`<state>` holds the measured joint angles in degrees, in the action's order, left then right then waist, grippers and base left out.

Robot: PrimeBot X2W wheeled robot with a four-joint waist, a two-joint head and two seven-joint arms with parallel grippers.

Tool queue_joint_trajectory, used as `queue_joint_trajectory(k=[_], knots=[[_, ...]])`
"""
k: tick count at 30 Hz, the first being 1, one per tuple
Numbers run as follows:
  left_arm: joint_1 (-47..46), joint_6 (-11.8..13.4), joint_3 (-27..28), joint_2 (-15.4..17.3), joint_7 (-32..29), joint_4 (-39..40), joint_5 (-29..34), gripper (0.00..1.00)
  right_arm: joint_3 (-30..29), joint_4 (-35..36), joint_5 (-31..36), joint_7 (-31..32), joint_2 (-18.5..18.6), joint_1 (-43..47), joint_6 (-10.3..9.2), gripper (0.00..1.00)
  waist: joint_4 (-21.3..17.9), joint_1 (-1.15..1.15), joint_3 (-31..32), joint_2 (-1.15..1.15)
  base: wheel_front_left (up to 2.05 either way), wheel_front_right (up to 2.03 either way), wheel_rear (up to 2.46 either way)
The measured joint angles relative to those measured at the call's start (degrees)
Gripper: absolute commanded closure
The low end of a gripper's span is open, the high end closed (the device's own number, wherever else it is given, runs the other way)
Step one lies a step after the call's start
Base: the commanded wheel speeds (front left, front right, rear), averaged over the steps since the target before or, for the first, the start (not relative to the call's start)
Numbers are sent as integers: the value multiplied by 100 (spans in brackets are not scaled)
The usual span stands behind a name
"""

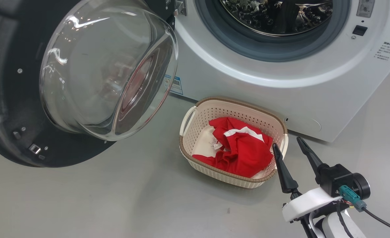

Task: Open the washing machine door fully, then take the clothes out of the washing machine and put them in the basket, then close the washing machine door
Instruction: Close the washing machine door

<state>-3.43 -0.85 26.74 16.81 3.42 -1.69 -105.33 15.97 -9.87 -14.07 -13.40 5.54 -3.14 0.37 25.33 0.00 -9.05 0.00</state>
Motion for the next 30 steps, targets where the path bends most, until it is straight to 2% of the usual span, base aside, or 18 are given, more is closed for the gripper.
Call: queue_joint_trajectory(k=[13,23,30], knots=[[-337,66,-591,358,-891,-543,-97,100,1,35,2,48,38,-114,5,0,-262,0,-144,0,0,0,0],[-609,46,-843,387,-1188,-905,-97,100,-54,53,2,48,97,-117,0,0,-337,0,-219,0,0,0,0],[-671,-94,-1058,390,-1463,-1079,-97,100,-54,58,2,48,107,-118,0,0,-339,0,-238,0,0,0,0]])
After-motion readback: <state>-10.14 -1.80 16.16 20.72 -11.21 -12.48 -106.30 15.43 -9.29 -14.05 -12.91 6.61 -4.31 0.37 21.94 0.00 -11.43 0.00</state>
